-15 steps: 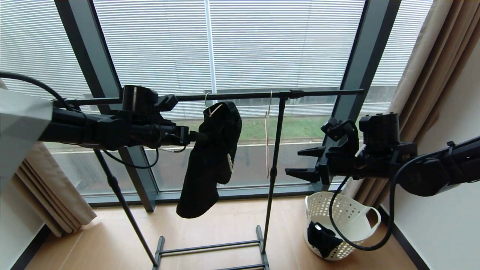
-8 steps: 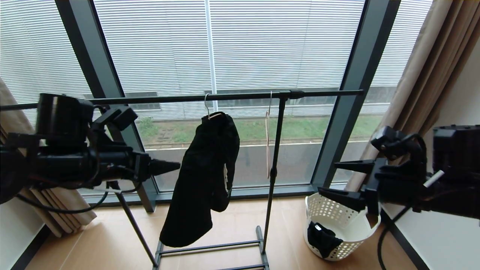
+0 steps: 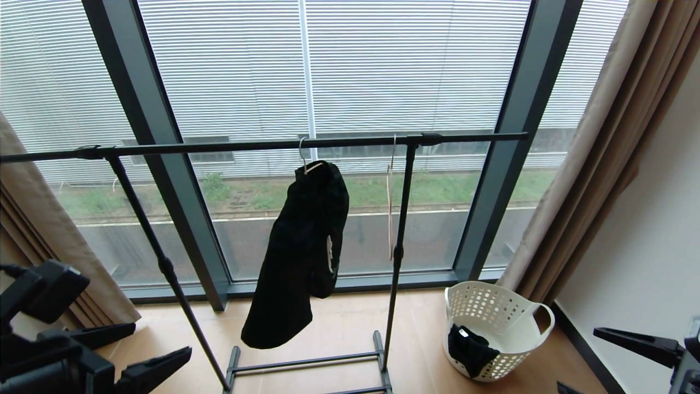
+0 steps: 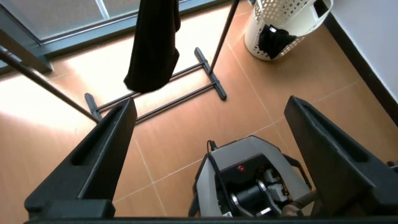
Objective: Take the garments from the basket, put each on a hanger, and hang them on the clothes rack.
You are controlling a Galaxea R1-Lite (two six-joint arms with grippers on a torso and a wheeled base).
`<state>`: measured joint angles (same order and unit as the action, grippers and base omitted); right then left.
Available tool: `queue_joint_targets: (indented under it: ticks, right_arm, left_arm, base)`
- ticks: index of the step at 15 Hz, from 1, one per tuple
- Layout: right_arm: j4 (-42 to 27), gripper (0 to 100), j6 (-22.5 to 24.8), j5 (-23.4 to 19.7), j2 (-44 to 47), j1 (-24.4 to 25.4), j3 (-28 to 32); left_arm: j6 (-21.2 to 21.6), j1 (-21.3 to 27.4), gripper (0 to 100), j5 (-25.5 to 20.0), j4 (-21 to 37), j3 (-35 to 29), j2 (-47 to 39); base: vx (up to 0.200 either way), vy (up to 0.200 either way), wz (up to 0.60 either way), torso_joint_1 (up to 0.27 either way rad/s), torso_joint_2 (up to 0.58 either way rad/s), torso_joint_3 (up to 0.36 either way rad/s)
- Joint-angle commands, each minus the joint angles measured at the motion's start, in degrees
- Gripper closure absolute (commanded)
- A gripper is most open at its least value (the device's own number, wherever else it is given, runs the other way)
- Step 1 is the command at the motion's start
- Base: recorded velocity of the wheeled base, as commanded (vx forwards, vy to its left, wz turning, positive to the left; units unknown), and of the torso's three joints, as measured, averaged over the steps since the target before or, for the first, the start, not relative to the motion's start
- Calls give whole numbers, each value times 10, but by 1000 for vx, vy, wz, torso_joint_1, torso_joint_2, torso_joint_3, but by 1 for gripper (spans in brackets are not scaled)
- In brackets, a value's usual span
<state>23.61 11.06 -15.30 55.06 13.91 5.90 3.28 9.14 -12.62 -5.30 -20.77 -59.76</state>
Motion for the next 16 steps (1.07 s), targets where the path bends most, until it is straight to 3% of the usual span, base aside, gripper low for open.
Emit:
queue_joint_targets:
  ticks: [1,7,8,12,16]
  right_arm:
    - [-41,0,0,24,-117,-2,-50]
    - [-275,0,-2,72,-366,-5,-41]
    - [-280,0,-3,77,-381,-10,-38]
    - [-284,0,-50,87,-405,-36,-39]
    - [-285,0,-50,88,-427,-38,-39]
  left_arm:
    - [-1,0,0,29,0,76,104]
    - [-13,-1,0,33,1,130,206]
    - [-16,-1,0,34,1,133,212]
    - [-20,-3,0,124,2,173,294]
    - [-24,-3,0,120,13,208,391]
  base:
    - [0,0,0,0,0,0]
    - [0,0,0,0,0,0]
    - [0,0,0,0,0,0]
    - [0,0,0,0,0,0]
    - [0,0,0,0,0,0]
